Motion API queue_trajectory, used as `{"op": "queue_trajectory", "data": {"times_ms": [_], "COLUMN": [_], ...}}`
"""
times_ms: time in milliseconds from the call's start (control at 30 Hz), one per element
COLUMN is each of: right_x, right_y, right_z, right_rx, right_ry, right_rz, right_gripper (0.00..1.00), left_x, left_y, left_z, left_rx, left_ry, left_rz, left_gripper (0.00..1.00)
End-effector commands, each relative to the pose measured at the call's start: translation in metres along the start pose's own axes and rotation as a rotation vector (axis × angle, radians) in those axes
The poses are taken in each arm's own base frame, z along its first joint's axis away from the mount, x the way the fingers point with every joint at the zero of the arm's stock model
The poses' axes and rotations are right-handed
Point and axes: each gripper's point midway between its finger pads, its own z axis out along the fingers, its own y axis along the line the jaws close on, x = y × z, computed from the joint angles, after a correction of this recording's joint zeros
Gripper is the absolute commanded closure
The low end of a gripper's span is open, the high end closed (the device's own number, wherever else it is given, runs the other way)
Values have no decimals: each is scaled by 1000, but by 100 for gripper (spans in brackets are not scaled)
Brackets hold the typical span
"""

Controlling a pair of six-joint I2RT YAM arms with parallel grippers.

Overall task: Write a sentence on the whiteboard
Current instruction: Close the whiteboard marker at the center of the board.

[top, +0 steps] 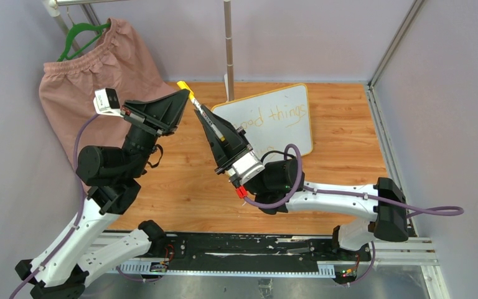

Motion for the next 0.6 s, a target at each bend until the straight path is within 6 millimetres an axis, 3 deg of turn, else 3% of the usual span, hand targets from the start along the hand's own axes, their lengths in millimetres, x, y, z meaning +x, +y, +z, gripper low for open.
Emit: {"op": "queue_trajectory", "data": {"times_ms": [0,400,500,567], "right_x": [-3,-3,-2,-1], "right_y": [22,31,35,35], "right_z": [-3,-17,-20,-22], "right_rx": [-91,-131,-142,-145], "right_ry": [-2,24,33,38], "right_rz": [31,35,36,34], "right_gripper": [100,100,100,100], "left_x": [63,57,57,57], "left_y": [33,28,27,27], "left_z": [-22,-22,-22,-22], "left_rx": [-78,-63,-60,-59], "left_ry": [290,262,263,261], "left_rz": [14,13,13,13], "left_gripper": [100,88,89,96]}}
